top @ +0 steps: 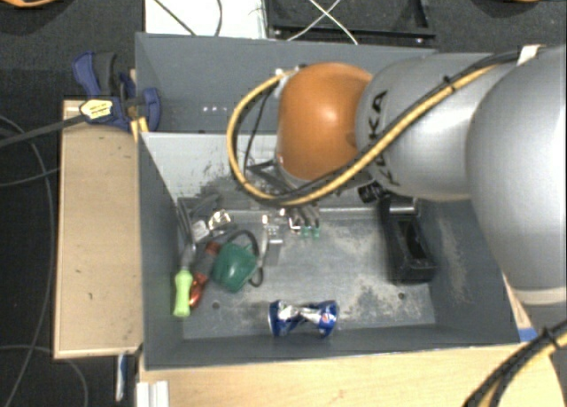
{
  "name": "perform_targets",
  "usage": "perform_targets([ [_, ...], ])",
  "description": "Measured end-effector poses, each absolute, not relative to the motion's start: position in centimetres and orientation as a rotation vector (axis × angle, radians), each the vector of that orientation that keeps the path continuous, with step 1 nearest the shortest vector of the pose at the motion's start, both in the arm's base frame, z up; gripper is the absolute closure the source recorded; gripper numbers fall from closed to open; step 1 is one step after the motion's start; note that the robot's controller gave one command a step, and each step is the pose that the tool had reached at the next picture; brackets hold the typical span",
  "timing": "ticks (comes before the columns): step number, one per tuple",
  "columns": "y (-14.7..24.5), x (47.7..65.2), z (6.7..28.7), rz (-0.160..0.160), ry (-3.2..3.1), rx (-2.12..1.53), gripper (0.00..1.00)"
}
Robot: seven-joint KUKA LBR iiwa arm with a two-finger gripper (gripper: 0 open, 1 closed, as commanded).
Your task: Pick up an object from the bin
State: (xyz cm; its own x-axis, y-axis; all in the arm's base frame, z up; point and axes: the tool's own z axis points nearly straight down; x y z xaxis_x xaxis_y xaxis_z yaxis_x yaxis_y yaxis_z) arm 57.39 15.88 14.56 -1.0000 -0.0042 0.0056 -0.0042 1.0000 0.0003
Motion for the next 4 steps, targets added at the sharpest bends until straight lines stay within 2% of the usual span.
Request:
perform_targets([
  [1,15.8,57.6,15.1,-0.003,-3.144,-0.005,0.0],
  [2,18.7,57.4,7.1,-0.003,-3.087,0.571,0.0],
  [3,18.1,57.0,13.2,-0.004,-3.083,0.648,0.0],
  [4,21.7,54.4,10.1,-0.005,-3.105,0.47,0.0],
])
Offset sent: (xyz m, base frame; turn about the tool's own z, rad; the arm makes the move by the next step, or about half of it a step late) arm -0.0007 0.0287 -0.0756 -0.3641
